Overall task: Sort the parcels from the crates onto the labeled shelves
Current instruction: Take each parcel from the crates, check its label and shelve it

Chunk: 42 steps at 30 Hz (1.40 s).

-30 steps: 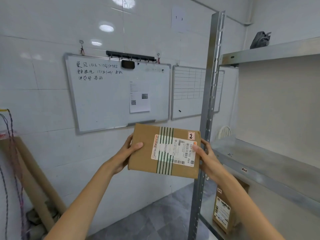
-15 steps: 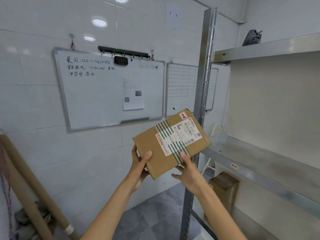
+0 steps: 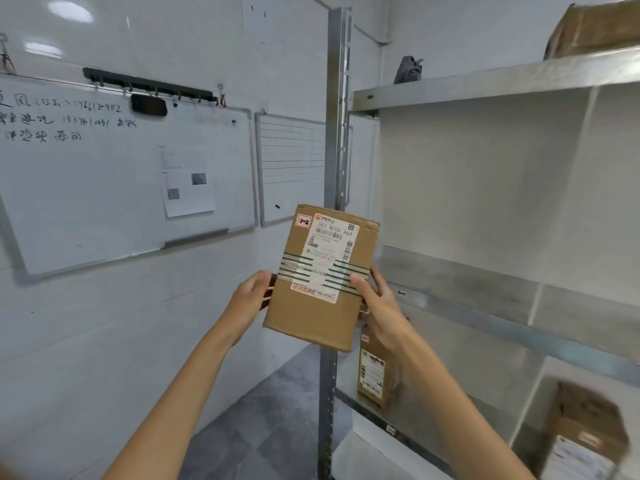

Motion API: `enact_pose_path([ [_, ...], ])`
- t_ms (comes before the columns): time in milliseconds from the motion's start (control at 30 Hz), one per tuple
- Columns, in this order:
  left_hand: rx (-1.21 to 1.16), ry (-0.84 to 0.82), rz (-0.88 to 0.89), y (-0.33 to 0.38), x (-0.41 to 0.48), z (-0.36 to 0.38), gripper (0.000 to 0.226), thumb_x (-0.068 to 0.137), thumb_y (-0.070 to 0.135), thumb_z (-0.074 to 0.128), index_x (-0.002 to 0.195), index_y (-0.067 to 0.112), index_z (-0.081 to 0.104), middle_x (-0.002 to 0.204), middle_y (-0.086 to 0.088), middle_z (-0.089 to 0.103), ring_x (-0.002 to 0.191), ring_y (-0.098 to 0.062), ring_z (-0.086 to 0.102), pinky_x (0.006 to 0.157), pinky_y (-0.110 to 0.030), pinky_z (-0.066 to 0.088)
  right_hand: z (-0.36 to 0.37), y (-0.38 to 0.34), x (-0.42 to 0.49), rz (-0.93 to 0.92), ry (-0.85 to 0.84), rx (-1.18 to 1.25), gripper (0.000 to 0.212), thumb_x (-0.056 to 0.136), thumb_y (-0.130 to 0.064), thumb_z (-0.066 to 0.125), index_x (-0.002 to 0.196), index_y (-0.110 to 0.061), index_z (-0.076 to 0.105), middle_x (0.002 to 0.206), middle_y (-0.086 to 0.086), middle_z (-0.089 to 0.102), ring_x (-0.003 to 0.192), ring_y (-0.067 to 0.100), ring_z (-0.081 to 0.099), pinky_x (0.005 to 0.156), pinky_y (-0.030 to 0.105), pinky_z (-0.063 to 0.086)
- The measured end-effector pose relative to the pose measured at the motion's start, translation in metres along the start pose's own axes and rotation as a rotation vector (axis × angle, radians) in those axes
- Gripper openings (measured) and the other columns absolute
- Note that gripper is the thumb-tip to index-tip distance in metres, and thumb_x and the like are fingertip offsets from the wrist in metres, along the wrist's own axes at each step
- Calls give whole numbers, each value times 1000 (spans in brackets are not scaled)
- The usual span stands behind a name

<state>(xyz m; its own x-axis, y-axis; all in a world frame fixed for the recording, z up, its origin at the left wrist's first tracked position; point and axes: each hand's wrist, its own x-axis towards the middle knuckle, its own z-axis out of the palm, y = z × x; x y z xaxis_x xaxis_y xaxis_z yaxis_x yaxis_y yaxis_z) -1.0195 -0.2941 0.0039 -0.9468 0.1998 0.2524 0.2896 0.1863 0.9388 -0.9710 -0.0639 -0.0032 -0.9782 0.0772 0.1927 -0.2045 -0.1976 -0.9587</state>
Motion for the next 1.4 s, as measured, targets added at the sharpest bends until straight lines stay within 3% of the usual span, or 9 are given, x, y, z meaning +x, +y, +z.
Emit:
enact_pose_path([
  [100, -53, 51, 1, 1, 0, 18, 31, 101, 31, 33, 91, 27, 61, 95, 10, 68, 97, -12, 63, 72, -19, 48, 1, -8, -21, -77, 88, -29, 99, 61, -50, 79, 145, -36, 29, 139, -5, 52, 123, 18, 55, 99, 44, 49],
  [267, -28, -47, 97, 9, -11, 55, 28, 101, 20, 35, 103, 35, 59, 105, 9, 66, 99, -12, 61, 85, -33, 51, -11, -20, -67, -192, 281, -141, 67, 85, -31, 67, 145, -33, 35, 134, -9, 55, 119, 7, 56, 99, 35, 50],
  [467, -105, -186, 194, 30, -44, 110, 32, 97, 5, 42, 101, 30, 61, 94, 18, 62, 79, 7, 61, 60, -7, 48, -37, -43, -137, -228, 516, -251, 59, 93, -25, 58, 146, -27, 33, 133, 2, 57, 116, 14, 58, 97, 35, 50],
  [600, -167, -306, 218, 47, -68, 149, 33, 97, 3, 41, 118, 18, 61, 112, 7, 60, 99, -8, 58, 82, -22, 48, -57, -55, -181, -239, 665, -285, 55, 93, -32, 56, 144, -34, 36, 136, 3, 52, 118, 16, 55, 97, 34, 50],
  [767, -265, -450, 277, 74, -101, 197, 31, 98, 6, 41, 116, 23, 59, 107, 7, 56, 95, -1, 57, 76, -11, 48, -88, -74, -233, -293, 813, -357, 50, 95, -35, 52, 142, -39, 37, 113, -15, 68, 102, 5, 65, 88, 27, 54],
  [933, -262, -575, 355, 106, -119, 243, 29, 99, 14, 41, 119, 27, 57, 105, 7, 50, 93, 11, 54, 76, 2, 41, -123, -104, -267, -372, 868, -421, 43, 95, -37, 49, 138, -39, 43, 116, -13, 66, 107, 9, 63, 85, 25, 53],
  [1067, -227, -593, 509, 133, -126, 276, 33, 99, 11, 40, 104, 41, 53, 102, 14, 45, 90, 26, 47, 76, 8, 34, -154, -124, -278, -434, 866, -423, 38, 94, -37, 50, 132, -35, 49, 113, -12, 68, 100, 8, 66, 74, 21, 55],
  [1300, -191, -621, 556, 162, -107, 347, 41, 99, 10, 37, 133, 28, 49, 126, 4, 49, 119, -4, 48, 94, -5, 39, -230, -159, -267, -473, 898, -483, 39, 95, -37, 49, 134, -38, 45, 115, -16, 66, 103, 4, 64, 83, 27, 55],
  [1400, -195, -619, 569, 170, -100, 378, 49, 96, 6, 38, 132, 39, 46, 129, 10, 50, 117, 3, 48, 97, -12, 40, -266, -165, -258, -497, 866, -494, 40, 97, -33, 48, 136, -37, 44, 118, -18, 64, 104, 0, 62, 80, 19, 54],
])
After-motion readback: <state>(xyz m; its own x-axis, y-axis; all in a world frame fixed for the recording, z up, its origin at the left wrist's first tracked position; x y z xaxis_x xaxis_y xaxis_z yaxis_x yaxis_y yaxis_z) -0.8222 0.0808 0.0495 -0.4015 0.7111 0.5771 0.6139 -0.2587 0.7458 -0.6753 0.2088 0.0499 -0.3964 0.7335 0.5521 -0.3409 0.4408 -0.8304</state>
